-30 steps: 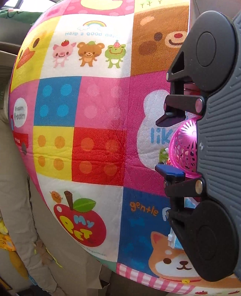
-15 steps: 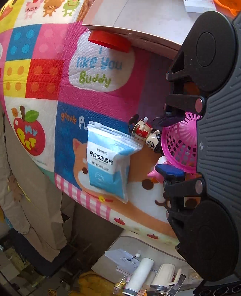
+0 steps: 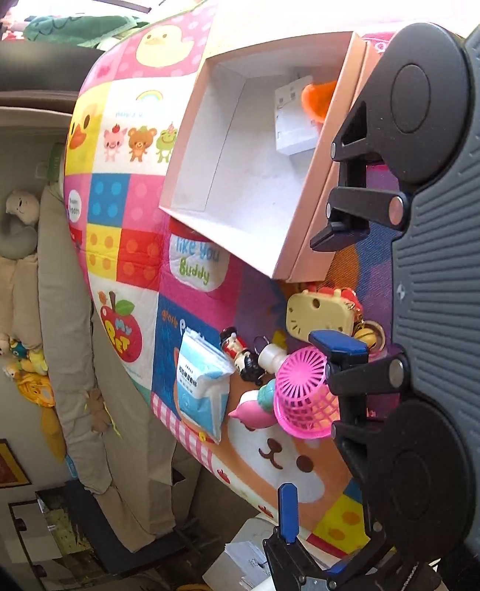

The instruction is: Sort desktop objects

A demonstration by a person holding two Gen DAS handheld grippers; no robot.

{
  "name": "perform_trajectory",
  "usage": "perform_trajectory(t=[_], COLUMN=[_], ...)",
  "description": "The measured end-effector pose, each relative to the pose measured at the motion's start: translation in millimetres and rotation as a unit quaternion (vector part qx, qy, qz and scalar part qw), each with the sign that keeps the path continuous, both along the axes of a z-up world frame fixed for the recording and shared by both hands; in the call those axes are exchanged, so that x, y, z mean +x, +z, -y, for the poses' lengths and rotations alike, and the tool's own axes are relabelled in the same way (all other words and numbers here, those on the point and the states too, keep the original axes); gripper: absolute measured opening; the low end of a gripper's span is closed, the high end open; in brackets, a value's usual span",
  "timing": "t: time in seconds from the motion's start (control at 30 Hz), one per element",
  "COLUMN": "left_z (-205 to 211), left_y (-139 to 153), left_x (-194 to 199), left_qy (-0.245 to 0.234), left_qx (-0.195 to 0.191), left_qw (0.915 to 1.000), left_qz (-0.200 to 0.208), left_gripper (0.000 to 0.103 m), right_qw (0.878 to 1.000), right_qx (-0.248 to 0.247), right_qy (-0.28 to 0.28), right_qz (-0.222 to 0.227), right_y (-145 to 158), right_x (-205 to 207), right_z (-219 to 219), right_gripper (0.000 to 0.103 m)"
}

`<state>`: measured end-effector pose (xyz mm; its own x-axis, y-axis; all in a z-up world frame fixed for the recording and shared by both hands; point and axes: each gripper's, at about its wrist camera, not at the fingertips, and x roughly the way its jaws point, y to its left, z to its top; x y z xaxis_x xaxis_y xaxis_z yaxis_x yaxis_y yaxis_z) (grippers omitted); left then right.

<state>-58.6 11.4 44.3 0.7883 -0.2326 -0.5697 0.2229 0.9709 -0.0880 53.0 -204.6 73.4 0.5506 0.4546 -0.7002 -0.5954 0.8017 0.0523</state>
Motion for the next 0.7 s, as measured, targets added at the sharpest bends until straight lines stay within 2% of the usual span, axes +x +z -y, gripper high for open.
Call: perform_trajectory(t=[0.13, 0.23, 0.37, 0.53, 0.6, 0.7], left_z=[34.8, 30.7, -12.2, -64.8, -77.0, -86.3], left_y=[-7.7, -10.4, -4.4, 8.2, 13.7, 19.4], left_x=[18.9, 24.2, 25.0, 26.8, 24.9, 19.4], left_qy=[0.005, 0.036, 0.098, 0.200, 0.211, 0.205], left_qx=[0.058, 0.096, 0.101, 0.117, 0.107, 0.076], left_qw=[0.9983, 0.9947, 0.9900, 0.9728, 0.9717, 0.9757], left_qz=[0.005, 0.014, 0.010, 0.010, 0.012, 0.011], left_gripper=[0.103, 0.103, 0.103, 0.103, 0.103, 0.103], right_qw=[0.999, 0.999, 0.999, 0.999, 0.999, 0.999], right_qx=[0.007, 0.012, 0.013, 0.009, 0.005, -0.008], right_qy=[-0.033, -0.035, -0.020, 0.017, 0.023, 0.014], right_qz=[0.013, 0.022, 0.043, 0.049, 0.045, 0.040], right_y=[-6.2, -7.3, -7.8, -17.6, -26.5, -40.0], right_x=[-4.7, -12.1, -25.4, -30.3, -26.5, -18.1], right_z=[15.6, 19.3, 13.2, -17.1, -33.6, -49.1], right_gripper=[0.049, 0.050, 0.055, 0.055, 0.055, 0.055])
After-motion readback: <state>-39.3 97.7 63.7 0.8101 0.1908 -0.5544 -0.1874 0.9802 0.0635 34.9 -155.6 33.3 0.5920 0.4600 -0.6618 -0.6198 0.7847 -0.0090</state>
